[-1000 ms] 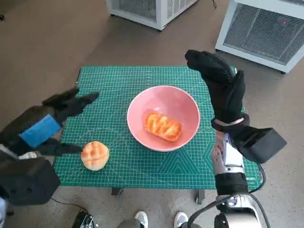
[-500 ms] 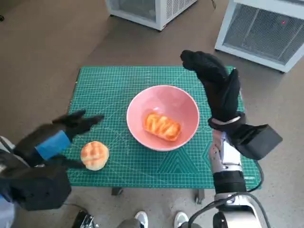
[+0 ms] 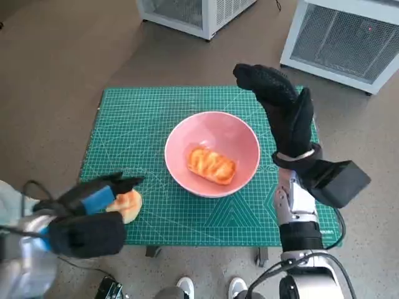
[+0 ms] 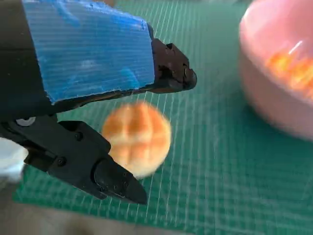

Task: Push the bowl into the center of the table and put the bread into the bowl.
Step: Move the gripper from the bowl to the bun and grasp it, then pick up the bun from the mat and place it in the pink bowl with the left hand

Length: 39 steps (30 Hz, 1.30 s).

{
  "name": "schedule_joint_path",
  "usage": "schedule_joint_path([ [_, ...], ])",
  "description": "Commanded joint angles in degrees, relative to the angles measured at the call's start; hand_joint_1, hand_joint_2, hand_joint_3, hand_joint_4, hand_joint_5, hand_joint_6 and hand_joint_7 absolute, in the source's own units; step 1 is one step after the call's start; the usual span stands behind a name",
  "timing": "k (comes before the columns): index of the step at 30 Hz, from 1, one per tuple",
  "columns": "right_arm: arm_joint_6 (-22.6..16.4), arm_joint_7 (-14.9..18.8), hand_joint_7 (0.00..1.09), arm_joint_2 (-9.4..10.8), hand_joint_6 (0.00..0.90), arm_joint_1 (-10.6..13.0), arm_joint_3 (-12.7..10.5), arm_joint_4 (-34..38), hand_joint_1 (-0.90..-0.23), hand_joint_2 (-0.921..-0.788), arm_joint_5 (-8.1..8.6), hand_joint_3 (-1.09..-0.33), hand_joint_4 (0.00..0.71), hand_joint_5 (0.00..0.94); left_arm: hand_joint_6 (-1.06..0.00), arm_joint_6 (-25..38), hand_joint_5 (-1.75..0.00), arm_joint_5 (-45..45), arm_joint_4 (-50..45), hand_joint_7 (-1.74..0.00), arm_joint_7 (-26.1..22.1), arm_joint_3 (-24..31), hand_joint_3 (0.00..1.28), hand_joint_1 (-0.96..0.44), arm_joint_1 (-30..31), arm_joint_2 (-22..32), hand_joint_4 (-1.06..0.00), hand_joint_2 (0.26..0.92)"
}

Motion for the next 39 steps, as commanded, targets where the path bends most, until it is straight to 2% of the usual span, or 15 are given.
schedule_joint_path([
  [1,1.0,0.5,0.52,-0.2,0.034,0.8,-0.2,-0.1,-0.69,-0.921,0.53,-0.771,0.208,0.0,-0.32,0.6,-0.01,4.4,6.2,-0.01,2.5,-3.7,0.01,-0.11,-2.3,-1.6,-0.19,0.745],
  [4,1.0,0.5,0.52,-0.2,0.033,0.9,-0.2,-0.4,-0.69,-0.921,0.54,-0.771,0.208,0.0,-0.38,0.1,-0.02,7.3,10.3,-0.02,5.2,-5.6,0.01,-0.08,-3.4,-2.7,-0.26,0.749],
  [6,1.1,0.5,0.52,-0.2,0.033,1.0,-0.3,-0.5,-0.69,-0.921,0.58,-0.771,0.209,0.0,-0.51,-0.6,-0.04,8.9,12.8,-0.05,7.3,-6.6,0.01,-0.02,-4.0,-3.4,-0.38,0.768],
  [10,1.3,0.5,0.52,-0.2,0.031,1.2,-0.2,-1.0,-0.691,-0.921,0.69,-0.77,0.209,0.0,-0.67,-4.0,-0.07,10.3,16.3,-0.09,12.5,-7.1,0.03,0.05,-4.0,-4.2,-0.59,0.813],
  [11,1.3,0.5,0.52,-0.2,0.031,1.3,-0.2,-1.1,-0.691,-0.921,0.7,-0.77,0.209,0.0,-0.65,-5.3,-0.31,10.3,17.2,-0.3,14.0,-7.0,0.04,0.04,-3.8,-4.2,-0.61,0.834],
  [12,1.4,0.5,0.53,-0.2,0.031,1.4,-0.2,-1.2,-0.691,-0.921,0.7,-0.77,0.209,0.0,-0.59,-6.9,-0.68,10.2,18.2,-0.63,15.6,-6.9,0.09,0.02,-3.6,-4.2,-0.6,0.865],
  [13,1.4,0.5,0.53,-0.2,0.03,1.5,-0.2,-1.4,-0.691,-0.921,0.7,-0.77,0.209,0.0,-0.58,-8.1,-0.93,10.1,18.8,-0.79,16.8,-6.7,0.11,0.02,-3.4,-4.3,-0.61,0.885],
  [14,1.5,0.5,0.53,-0.2,0.03,1.5,-0.2,-1.4,-0.691,-0.921,0.72,-0.77,0.209,0.0,-0.57,-9.7,-1.09,9.9,19.7,-0.9,18.1,-6.5,0.12,0.01,-3.2,-4.2,-0.61,0.898],
  [16,1.7,0.4,0.53,-0.2,0.029,1.6,-0.3,-1.5,-0.692,-0.921,0.76,-0.77,0.209,0.0,-0.6,-12.1,-1.19,9.4,21.2,-0.98,20.0,-6.2,0.12,0.01,-3.0,-4.2,-0.65,0.898],
  [20,2.0,0.4,0.53,-0.1,0.028,1.8,-0.3,-2.0,-0.694,-0.921,0.81,-0.769,0.209,0.0,-0.64,-15.5,-1.21,8.5,22.8,-1.07,22.4,-5.4,0.12,0.0,-2.8,-4.2,-0.7,0.885],
  [27,2.7,0.2,0.53,-0.1,0.026,2.3,-0.3,-3.1,-0.698,-0.921,0.78,-0.768,0.209,0.001,-0.65,-16.8,-1.08,7.7,21.0,-1.19,23.0,-3.6,0.13,0.0,-2.6,-3.9,-0.75,0.866],
  [32,3.2,0.1,0.53,-0.2,0.026,2.5,-0.3,-3.7,-0.701,-0.921,0.8,-0.767,0.21,0.001,-0.65,-16.5,-1.1,5.0,16.1,-1.16,21.9,-0.2,0.13,0.0,-3.1,-3.9,-0.76,0.864],
  [35,3.5,0.2,0.53,-0.3,0.026,2.6,-0.4,-4.0,-0.701,-0.921,0.89,-0.767,0.211,0.001,-0.66,-16.3,-1.11,3.0,12.2,-1.11,21.2,2.5,0.09,0.0,-3.6,-3.9,-0.77,0.882],
  [39,3.7,0.2,0.54,-0.4,0.025,2.8,-0.5,-4.5,-0.702,-0.921,0.86,-0.767,0.211,0.001,-0.66,-13.9,-1.11,0.1,3.5,-1.1,20.2,7.0,0.07,0.0,-6.1,-5.2,-0.77,0.894],
])
